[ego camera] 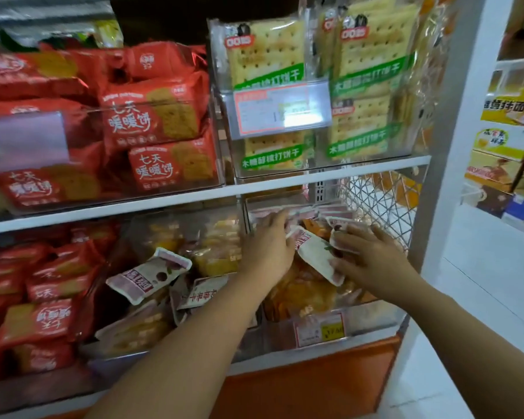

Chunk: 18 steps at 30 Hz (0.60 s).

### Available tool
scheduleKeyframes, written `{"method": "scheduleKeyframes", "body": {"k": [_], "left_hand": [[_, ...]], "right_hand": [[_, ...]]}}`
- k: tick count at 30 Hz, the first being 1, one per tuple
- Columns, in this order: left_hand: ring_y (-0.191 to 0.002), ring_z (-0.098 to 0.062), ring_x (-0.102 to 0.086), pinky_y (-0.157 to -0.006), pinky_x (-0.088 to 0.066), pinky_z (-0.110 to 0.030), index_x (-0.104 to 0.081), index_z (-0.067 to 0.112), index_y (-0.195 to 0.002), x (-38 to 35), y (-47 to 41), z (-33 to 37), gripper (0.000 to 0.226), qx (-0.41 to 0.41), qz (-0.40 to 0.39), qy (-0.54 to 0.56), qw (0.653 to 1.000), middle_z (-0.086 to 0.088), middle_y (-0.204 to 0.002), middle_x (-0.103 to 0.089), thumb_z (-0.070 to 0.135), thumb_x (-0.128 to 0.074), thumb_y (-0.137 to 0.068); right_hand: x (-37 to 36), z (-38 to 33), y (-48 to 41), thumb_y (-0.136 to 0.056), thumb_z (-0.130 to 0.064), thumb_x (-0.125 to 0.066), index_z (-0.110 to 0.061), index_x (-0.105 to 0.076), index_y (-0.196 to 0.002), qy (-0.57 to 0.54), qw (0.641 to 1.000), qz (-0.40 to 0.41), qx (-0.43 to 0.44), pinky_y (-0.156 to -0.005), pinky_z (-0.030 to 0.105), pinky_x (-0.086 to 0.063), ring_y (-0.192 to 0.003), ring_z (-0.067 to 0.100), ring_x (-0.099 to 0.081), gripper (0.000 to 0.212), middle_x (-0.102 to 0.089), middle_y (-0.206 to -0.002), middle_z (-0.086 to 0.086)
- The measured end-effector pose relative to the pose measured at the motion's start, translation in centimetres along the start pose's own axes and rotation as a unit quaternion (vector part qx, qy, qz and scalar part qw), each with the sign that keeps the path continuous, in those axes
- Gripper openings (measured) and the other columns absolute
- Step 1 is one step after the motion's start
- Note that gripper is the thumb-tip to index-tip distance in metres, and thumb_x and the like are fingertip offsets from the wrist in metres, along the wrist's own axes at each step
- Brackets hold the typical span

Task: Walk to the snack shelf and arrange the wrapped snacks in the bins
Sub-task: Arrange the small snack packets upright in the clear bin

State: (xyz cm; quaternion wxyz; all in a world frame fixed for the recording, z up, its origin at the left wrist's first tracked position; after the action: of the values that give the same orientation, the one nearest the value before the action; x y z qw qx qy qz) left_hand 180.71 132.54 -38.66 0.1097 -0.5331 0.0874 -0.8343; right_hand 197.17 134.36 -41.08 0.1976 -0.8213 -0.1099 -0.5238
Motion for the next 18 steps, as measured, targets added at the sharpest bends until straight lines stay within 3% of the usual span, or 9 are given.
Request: {"method": "scheduleKeyframes", "body": {"k": [2, 4, 8, 12, 15, 18], "left_hand": [[-0.120, -0.025, -0.049, -0.092, -0.046, -0.037, -0.026, 0.027, -0.146, -1.4, -0.1, -0.4, 0.050, -0.011, -0.075, -0.072, 0.994, -0.003, -0.140, -0.046, 0.034, -0.040, -0.098], [-0.114, -0.025, -0.052, -0.086, -0.045, -0.033, -0.027, 0.029, -0.146, -1.7, 0.1, -0.8, 0.050, -0.010, -0.112, -0.060, 0.992, -0.004, -0.134, -0.052, 0.038, -0.040, -0.098], [-0.127, -0.017, -0.044, -0.107, -0.034, -0.041, -0.040, 0.032, -0.139, 1.3, 1.5, -2.3, 0.044, -0.048, -0.051, -0.020, 0.997, 0.006, -0.141, -0.045, 0.039, -0.045, -0.096], [-0.112, -0.007, -0.054, -0.097, -0.044, -0.034, -0.053, 0.032, -0.127, 4.8, 4.0, -7.5, 0.035, -0.032, -0.018, 0.001, 0.999, 0.016, -0.122, -0.054, 0.031, -0.053, -0.093], [-0.103, -0.008, -0.057, -0.088, -0.048, -0.030, -0.054, 0.036, -0.126, 7.4, 5.5, -12.1, 0.035, 0.027, -0.013, -0.036, 0.999, 0.020, -0.107, -0.054, 0.031, -0.057, -0.091], [-0.109, -0.013, -0.057, -0.089, -0.048, -0.031, -0.054, 0.042, -0.123, 8.5, 6.6, -15.8, 0.036, 0.067, -0.052, -0.093, 0.992, 0.012, -0.119, -0.059, 0.041, -0.057, -0.088]], "right_hand": [[-0.8, 0.0, -0.4, -0.082, -0.064, -0.046, -0.038, -0.043, -0.134, 0.019, 0.999, -0.029, 0.000, -0.115, 0.044, -0.019, -0.141, 0.024, -0.021, 0.058, -0.029, -0.152, -0.006], [-1.2, 0.0, -0.7, -0.085, -0.063, -0.046, -0.043, -0.033, -0.140, 0.036, 0.998, -0.049, -0.003, -0.114, 0.048, -0.018, -0.143, 0.025, -0.013, 0.060, -0.017, -0.156, -0.008], [-1.2, -0.4, -0.8, -0.087, -0.062, -0.041, -0.046, -0.024, -0.142, 0.054, 0.997, -0.056, -0.014, -0.115, 0.047, -0.011, -0.144, 0.024, -0.007, 0.060, -0.009, -0.157, -0.011], [0.2, -4.2, -0.4, -0.083, -0.067, -0.037, -0.046, -0.029, -0.140, 0.062, 0.997, -0.002, 0.048, -0.116, 0.048, -0.008, -0.143, 0.018, -0.011, 0.061, -0.021, -0.154, -0.011], [0.2, -9.3, 0.5, -0.087, -0.058, -0.046, -0.044, -0.036, -0.137, 0.026, 0.991, 0.007, 0.133, -0.118, 0.042, -0.008, -0.140, 0.014, -0.021, 0.052, -0.034, -0.148, -0.015], [-1.9, -13.9, 1.4, -0.089, -0.050, -0.050, -0.040, -0.043, -0.134, 0.014, 0.977, -0.030, 0.213, -0.118, 0.041, -0.010, -0.136, 0.012, -0.027, 0.047, -0.045, -0.140, -0.015]]}}
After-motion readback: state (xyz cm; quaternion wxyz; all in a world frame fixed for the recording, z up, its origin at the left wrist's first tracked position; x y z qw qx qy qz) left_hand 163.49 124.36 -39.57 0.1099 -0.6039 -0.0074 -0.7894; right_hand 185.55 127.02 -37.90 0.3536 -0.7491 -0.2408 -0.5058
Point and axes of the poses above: each hand's wrist, its own y-axis away from the middle knuckle, its own x-axis out of the back of the hand, z = x × y, the point moved 8 cm from there along -y, towards the middle knuckle
